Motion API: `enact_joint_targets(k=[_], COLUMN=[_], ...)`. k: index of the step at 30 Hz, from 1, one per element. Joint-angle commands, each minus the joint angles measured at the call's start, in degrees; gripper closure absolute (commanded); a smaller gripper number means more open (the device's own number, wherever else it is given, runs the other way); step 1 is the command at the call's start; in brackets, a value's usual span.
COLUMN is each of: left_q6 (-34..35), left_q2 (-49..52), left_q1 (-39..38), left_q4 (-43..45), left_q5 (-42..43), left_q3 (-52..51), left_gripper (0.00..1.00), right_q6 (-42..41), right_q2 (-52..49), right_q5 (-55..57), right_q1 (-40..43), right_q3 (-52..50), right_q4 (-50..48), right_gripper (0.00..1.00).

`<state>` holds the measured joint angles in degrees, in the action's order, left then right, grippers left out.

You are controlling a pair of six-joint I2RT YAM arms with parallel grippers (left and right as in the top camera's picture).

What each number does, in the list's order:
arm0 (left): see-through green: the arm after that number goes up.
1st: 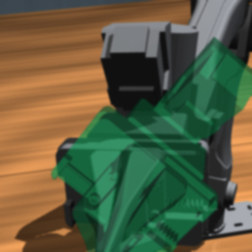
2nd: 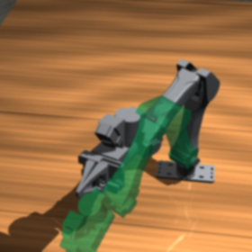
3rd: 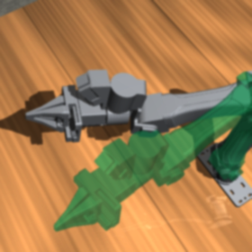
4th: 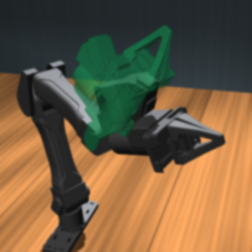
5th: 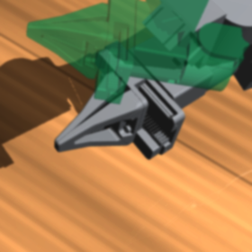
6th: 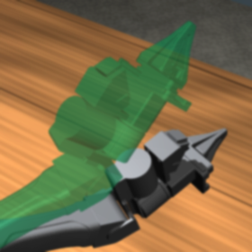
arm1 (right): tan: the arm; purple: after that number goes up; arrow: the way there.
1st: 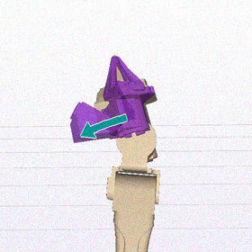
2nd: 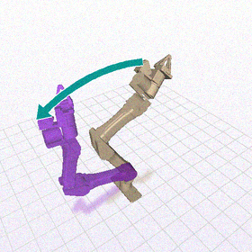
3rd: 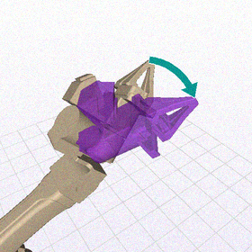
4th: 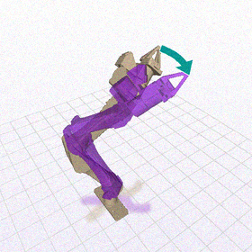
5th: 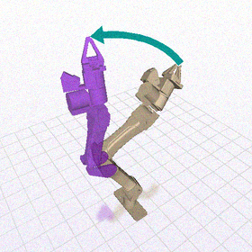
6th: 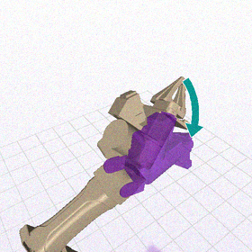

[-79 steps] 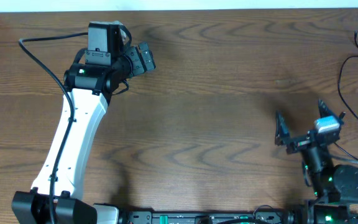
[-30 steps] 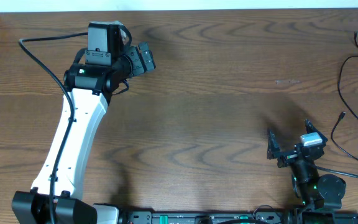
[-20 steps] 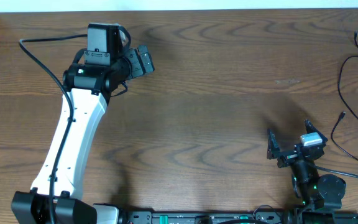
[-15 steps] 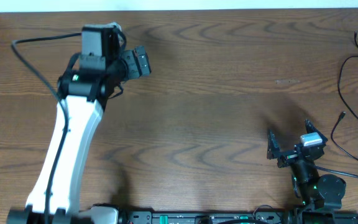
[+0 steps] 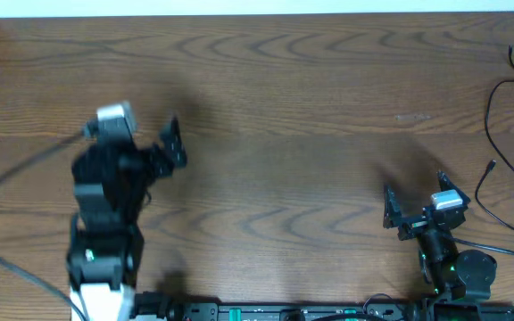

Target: Untangle cables

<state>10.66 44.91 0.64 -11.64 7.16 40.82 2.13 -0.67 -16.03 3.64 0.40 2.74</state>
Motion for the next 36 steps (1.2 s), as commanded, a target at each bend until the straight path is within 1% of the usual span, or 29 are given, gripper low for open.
enact_joint_targets(k=[1,4,12,16,22,25,36], left_q6=[-1.1,-1.2,-1.4,-4.7,-11.8,-12.1,-12.1], left_q2=[-9.1,-16.0,-34.2,-40.7,-44.9,-44.9,-44.7], left_q1=[0.6,0.6,0.7,1.0,1.0,1.0,1.2], left_q4=[4.7,9.9,15.7,16.5,11.7,7.6,7.8], left_q5=[-0.3,-0.3,-0.4,-0.4,-0.9,-2.9,-3.4], left_q3=[-9.5,-17.5,-35.3,-40.3,-40.6,-40.6,-40.6], left_gripper=[0.00,0.00,0.00,0.00,0.00,0.00,0.00], right_q6=[0.1,0.1,0.1,0.1,0.1,0.1,0.1], right_q2=[0.3,0.3,0.3,0.3,0.3,0.3,0.3], right_q5=[0.0,0.0,0.0,0.0,0.0,0.0,0.0], right_q1=[0.4,0.4,0.4,0.4,0.4,0.4,0.4], right_q3=[-0.1,-0.1,-0.1,-0.1,-0.1,-0.1,-0.1], right_q4=[0.3,0.3,0.3,0.3,0.3,0.3,0.3], right_gripper=[0.01,0.01,0.01,0.01,0.01,0.01,0.01])
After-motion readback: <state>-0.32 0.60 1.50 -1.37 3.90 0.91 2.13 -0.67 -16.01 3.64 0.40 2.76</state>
